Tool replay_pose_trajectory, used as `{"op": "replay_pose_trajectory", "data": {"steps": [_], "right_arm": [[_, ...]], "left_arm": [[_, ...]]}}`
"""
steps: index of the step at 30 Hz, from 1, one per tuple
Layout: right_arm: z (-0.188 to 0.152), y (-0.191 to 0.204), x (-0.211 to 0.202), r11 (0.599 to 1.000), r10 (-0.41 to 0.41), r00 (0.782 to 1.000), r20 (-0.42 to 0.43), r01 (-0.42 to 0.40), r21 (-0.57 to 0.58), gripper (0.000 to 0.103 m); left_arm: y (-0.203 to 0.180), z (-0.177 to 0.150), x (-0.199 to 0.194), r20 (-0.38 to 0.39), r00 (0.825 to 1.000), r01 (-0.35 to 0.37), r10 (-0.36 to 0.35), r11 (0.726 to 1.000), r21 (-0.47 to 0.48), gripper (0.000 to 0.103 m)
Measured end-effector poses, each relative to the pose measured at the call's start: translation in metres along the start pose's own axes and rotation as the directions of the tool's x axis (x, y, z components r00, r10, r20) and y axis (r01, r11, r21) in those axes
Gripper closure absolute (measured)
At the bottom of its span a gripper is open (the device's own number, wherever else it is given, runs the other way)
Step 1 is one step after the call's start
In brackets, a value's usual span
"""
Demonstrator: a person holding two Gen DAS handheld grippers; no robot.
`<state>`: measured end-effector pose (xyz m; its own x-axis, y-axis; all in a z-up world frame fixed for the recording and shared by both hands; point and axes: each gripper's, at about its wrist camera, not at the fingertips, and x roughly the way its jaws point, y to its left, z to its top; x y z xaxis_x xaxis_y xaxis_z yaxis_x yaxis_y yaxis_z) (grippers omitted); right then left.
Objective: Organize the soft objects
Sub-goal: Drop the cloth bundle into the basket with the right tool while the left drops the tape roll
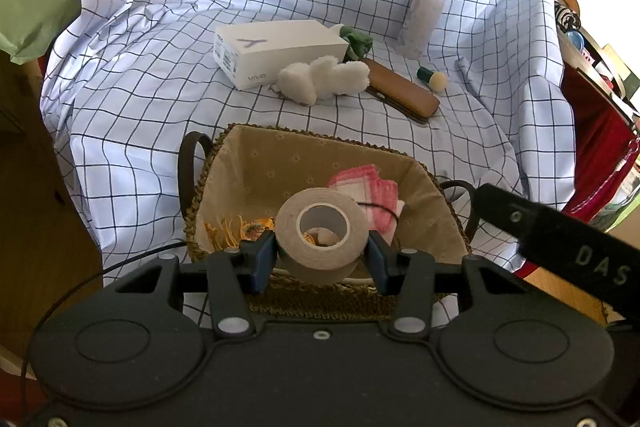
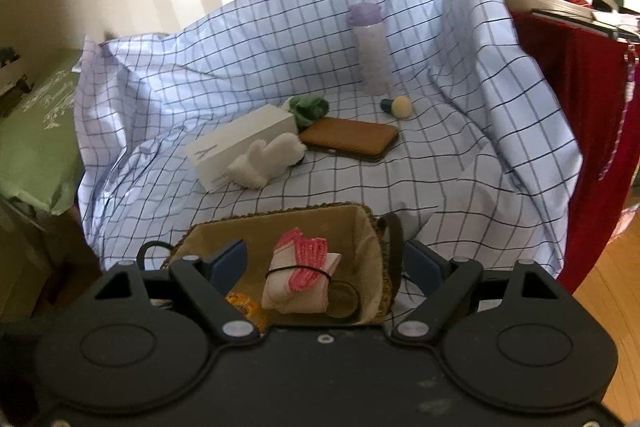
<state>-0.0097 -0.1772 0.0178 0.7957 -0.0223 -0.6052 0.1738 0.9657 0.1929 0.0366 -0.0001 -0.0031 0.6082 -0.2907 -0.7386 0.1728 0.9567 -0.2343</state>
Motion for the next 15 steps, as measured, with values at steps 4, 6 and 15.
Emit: {"op": "replay_pose_trajectory", "data": {"steps": [4, 6, 15], "right_arm": [[0.001, -0.005, -0.002, 0.999, -0.036, 0.999, 0.011, 0.036, 0.017, 0.017], [0.0, -0.007, -0.002, 0.999, -0.043, 0.999, 0.006, 0.043, 0.024, 0.017], [-0.004, -0.009, 0.0, 0.998, -0.041, 0.999, -0.013, 0.041, 0.037, 0.017]], "left_arm": [[-0.004, 0.001, 0.005, -0.007, 1.0, 0.001, -0.001, 1.0, 0.02, 0.056], [-0.006, 0.002, 0.007, -0.007, 1.0, -0.004, 0.004, 1.0, 0.028, 0.056], [-0.013, 0.004, 0.015, 0.007, 1.0, -0.014, 0.013, 0.998, 0.061, 0.046]]}}
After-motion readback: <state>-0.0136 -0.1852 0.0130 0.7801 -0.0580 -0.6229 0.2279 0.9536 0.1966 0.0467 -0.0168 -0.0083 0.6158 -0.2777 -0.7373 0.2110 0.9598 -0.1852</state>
